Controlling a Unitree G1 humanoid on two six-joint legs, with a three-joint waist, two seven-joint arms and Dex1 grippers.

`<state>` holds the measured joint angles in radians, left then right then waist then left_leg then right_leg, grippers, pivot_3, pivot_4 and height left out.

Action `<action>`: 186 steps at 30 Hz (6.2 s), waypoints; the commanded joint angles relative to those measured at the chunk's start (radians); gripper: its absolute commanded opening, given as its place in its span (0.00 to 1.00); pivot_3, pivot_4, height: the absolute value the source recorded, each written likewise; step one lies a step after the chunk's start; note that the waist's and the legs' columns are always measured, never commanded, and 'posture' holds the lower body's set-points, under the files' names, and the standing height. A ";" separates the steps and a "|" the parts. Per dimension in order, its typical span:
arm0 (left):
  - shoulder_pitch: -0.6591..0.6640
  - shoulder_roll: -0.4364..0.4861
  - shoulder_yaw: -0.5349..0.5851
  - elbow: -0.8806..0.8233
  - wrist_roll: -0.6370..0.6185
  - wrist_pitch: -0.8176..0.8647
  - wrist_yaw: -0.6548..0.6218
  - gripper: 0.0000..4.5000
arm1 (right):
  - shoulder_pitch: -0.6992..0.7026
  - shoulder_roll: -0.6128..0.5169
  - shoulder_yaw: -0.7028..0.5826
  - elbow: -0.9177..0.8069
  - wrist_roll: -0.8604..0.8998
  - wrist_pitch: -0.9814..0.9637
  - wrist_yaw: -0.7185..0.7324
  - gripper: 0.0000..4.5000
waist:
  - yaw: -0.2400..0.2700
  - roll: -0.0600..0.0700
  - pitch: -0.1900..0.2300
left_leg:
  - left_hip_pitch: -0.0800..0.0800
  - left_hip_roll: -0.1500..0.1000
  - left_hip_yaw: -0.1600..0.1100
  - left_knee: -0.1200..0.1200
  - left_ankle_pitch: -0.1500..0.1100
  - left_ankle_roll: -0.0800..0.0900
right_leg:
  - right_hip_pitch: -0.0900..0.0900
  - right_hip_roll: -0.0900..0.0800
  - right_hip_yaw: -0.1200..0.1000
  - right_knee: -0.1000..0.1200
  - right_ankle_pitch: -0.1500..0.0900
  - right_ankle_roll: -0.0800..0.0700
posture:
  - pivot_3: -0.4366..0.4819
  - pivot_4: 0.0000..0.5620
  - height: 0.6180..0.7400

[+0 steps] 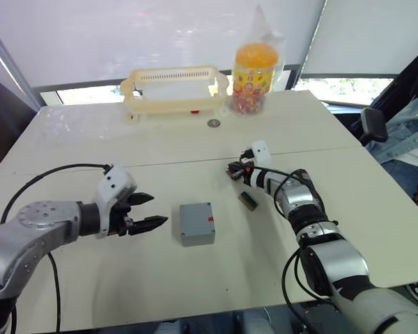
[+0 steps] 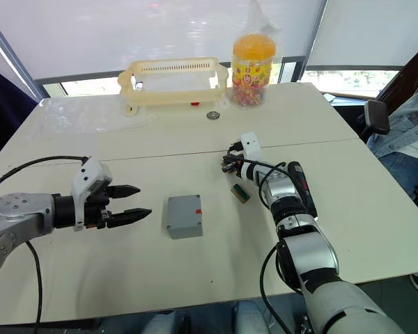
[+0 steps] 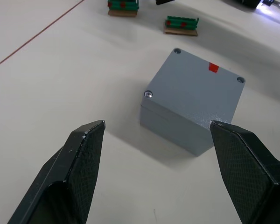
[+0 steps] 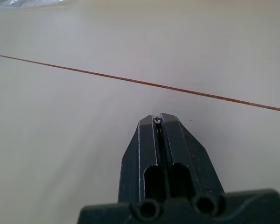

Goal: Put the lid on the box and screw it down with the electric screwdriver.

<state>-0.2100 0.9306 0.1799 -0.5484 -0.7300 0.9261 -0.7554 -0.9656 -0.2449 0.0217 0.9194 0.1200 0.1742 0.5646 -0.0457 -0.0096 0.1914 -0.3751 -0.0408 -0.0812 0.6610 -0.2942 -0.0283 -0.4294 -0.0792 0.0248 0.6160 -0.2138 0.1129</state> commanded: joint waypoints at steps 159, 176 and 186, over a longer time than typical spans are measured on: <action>-0.010 0.015 -0.134 0.032 0.172 -0.209 -0.159 0.82 | 0.478 -0.154 0.229 -1.038 0.143 0.313 0.238 0.00 | 0.006 0.000 0.000 | 0.001 0.001 0.000 0.001 0.000 0.000 | 0.001 0.000 0.000 0.001 0.000 0.000 | 0.48 0.27 1.00; -0.040 0.004 -0.135 0.071 0.169 -0.207 -0.171 0.82 | 0.470 -0.174 0.145 -1.186 0.233 0.361 0.257 0.75 | 0.008 0.000 0.000 | 0.000 0.001 0.000 0.001 0.000 0.000 | 0.001 0.000 0.000 0.001 0.000 0.000 | 0.48 0.27 1.00; -0.269 0.004 -0.105 0.069 -0.021 -0.093 -0.246 0.82 | 0.253 -0.539 -0.211 -1.226 0.559 1.061 0.167 0.99 | 0.036 0.000 0.000 | -0.001 0.000 -0.001 0.002 0.000 0.000 | 0.002 -0.001 -0.001 0.000 0.000 0.000 | 0.48 0.27 1.00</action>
<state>-0.4566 0.9329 0.0568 -0.4547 -0.7164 0.8211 -0.9907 -0.7023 -0.7483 -0.1572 -0.3174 0.6557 1.1398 0.7413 -0.0096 -0.0100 0.1913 -0.3756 -0.0408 -0.0815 0.6635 -0.2945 -0.0276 -0.4268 -0.0799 0.0222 0.6156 -0.2141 0.1126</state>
